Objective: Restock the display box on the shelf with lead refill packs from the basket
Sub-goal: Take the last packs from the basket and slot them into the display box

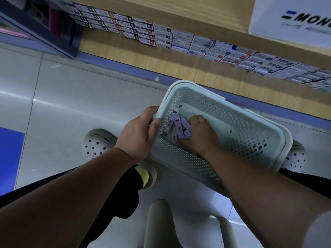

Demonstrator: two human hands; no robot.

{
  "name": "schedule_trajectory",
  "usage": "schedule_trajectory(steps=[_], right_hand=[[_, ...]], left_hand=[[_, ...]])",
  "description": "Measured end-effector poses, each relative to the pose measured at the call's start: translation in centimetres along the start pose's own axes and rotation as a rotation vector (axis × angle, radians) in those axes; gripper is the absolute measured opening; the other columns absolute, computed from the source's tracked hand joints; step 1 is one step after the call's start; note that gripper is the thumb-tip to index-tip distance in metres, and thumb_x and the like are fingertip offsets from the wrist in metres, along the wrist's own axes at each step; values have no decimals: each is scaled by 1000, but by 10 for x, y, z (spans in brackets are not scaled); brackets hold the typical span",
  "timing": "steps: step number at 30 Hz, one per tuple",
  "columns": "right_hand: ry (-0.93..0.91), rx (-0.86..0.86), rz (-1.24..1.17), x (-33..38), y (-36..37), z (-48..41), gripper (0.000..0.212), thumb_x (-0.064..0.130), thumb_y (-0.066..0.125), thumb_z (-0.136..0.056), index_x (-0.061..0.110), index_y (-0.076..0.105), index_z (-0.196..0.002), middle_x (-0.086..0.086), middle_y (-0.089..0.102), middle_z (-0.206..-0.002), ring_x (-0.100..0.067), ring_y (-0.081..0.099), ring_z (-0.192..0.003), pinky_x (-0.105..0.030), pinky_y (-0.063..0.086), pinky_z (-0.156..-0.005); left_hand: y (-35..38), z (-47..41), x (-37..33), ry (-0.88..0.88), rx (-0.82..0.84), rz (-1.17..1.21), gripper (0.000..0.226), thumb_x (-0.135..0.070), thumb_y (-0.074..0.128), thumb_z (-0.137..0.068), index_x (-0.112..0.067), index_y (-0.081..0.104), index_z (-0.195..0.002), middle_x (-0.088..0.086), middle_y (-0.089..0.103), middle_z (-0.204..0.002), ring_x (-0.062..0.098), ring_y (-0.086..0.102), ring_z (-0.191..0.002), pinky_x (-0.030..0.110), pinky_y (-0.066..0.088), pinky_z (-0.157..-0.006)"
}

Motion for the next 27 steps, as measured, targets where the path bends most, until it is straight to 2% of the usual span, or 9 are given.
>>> schedule_trajectory(steps=[7,10,13,18,23,27], right_hand=[[-32,29,6,-13,-5,9,66,52,80,-74,16,53,-123,-7,55,-123,-27,52,-115,-39,49,-88],[-49,70,79,-14,-5,14,70,56,80,-72,17,53,-124,-5,53,-123,-25,51,-116,-36,47,-88],[-35,101,115,-12,-3,14,73,59,79,-70,14,57,-123,-7,52,-121,-26,49,-115,-37,47,-88],[-33,106,131,-14,2,14,64,52,77,-76,12,60,-123,-8,54,-122,-28,49,-117,-37,44,-91],[10,49,131,-13,10,19,31,22,65,-88,8,62,-115,-13,56,-120,-34,51,-112,-39,40,-86],[3,57,57,-16,2,18,32,25,72,-85,9,61,-110,-13,60,-115,-34,57,-107,-37,43,-82]], left_hand=[[1,1,-2,6,-5,1,47,-47,30,-99,-20,47,-134,6,71,-96,30,64,-82,39,49,-65],[1,2,-4,0,-3,5,50,-49,28,-98,-20,47,-135,6,70,-96,30,64,-81,40,50,-66],[1,2,-4,1,-2,-3,46,-44,31,-100,-19,47,-134,7,70,-95,31,64,-83,39,48,-66],[1,2,-4,11,-10,-26,45,-43,31,-100,-18,48,-133,7,70,-96,34,63,-83,37,46,-64],[1,2,-5,14,-15,-22,44,-40,33,-100,-15,48,-134,8,70,-96,33,63,-84,35,44,-65],[2,2,-4,8,-15,-23,44,-39,33,-100,-15,48,-134,8,70,-95,34,63,-84,36,43,-65]])
Point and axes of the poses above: each hand's wrist, its own z-axis away from the middle knuckle, its own y-axis out of the palm, x = y × z, the point moved 3 cm from there along -z, towards the middle knuckle
